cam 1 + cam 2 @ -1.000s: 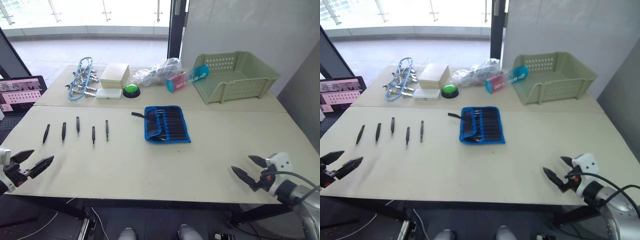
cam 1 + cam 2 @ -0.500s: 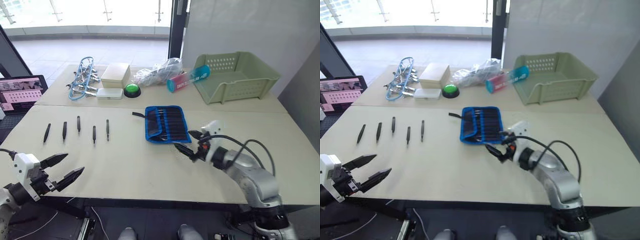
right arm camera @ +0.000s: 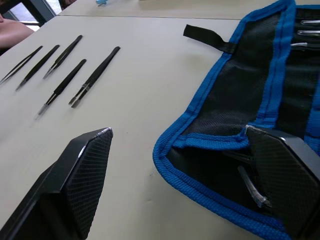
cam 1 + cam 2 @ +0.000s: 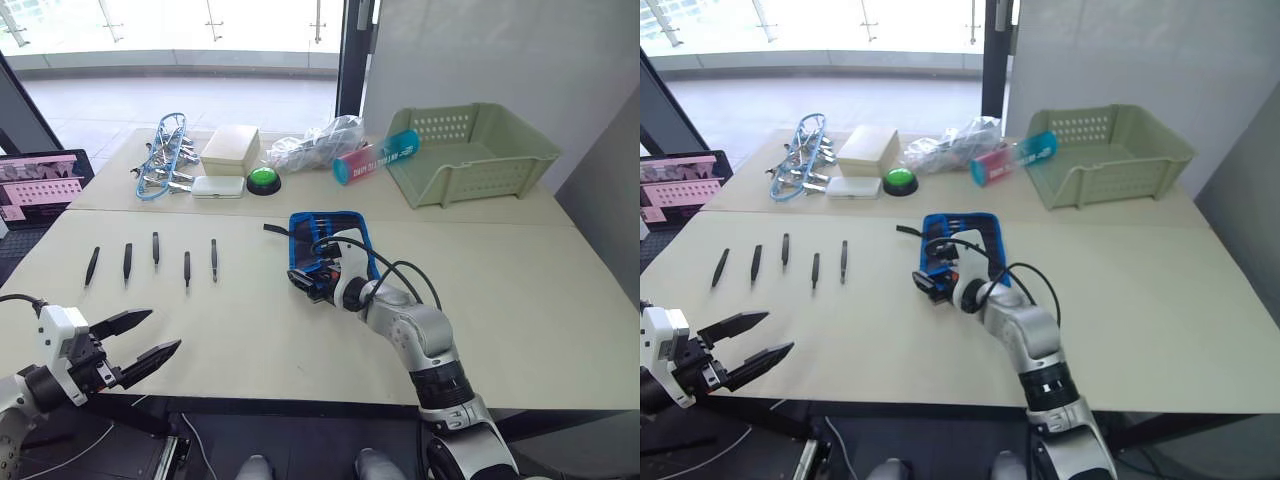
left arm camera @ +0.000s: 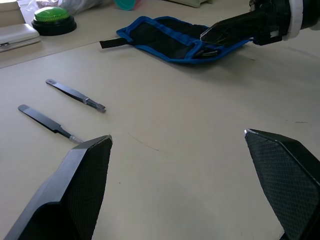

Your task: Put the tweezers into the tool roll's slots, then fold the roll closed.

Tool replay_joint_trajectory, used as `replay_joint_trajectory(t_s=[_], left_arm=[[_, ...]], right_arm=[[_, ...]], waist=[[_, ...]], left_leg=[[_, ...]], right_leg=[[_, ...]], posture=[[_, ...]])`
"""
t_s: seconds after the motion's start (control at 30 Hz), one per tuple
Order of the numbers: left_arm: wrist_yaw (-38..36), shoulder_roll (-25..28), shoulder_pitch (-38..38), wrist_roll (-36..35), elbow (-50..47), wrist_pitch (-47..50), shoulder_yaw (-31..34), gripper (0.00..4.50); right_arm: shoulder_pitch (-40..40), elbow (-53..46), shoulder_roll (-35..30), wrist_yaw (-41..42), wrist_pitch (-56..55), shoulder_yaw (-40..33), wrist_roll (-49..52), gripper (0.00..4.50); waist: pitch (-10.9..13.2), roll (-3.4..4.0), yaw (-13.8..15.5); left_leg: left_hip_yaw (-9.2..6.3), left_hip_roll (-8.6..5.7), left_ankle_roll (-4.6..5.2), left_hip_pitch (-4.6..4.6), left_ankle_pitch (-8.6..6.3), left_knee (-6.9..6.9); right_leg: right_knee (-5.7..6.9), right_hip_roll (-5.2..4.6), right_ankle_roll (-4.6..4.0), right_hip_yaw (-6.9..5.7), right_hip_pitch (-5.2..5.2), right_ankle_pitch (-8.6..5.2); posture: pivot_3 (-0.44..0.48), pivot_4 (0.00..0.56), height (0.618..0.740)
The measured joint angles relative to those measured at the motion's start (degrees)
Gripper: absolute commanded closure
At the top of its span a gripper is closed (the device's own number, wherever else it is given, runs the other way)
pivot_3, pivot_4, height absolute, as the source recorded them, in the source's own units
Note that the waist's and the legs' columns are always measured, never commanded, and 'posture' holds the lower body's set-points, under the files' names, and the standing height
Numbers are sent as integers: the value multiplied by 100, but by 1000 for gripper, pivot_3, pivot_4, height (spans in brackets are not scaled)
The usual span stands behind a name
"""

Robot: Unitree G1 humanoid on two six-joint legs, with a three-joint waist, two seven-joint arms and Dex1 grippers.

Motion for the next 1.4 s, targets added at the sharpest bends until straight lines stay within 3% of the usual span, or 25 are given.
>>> replay_joint_trajectory(t_s=[0.33,0.7,1.13,1.17,1.4], left_arm=[[22,-1,98,-11,-101,107,-16,21],[36,-1,46,-5,-176,102,-108,21],[92,-2,43,-6,-207,111,-124,0],[103,-1,41,-6,-207,111,-129,0],[159,-1,11,12,-209,111,-219,0]], right_arm=[[-12,132,192,-169,-26,-301,-53,0],[-334,948,511,1,-583,-180,-228,0],[-336,1057,514,-108,-708,-383,-220,4322],[-336,1066,514,-108,-725,-383,-219,4493],[-344,1116,500,54,-907,-232,-355,4493]], waist=[[0,1,-112],[2,3,-114],[2,4,-119],[2,4,-119],[3,4,-122]], left_leg=[[-5,0,0,0,0,-2],[-5,0,0,-2,0,-3],[-5,0,0,-2,0,-5],[-6,0,0,-2,0,-5],[-6,0,0,-2,0,-6]], right_leg=[[2,1,0,-2,0,0],[1,0,0,-3,0,0],[1,0,-1,-3,-2,0],[1,0,-1,-3,-2,0],[1,0,-1,-3,-3,0]], posture=[[0,150,740],[0,150,740],[0,150,740],[0,150,740],[0,150,740]])
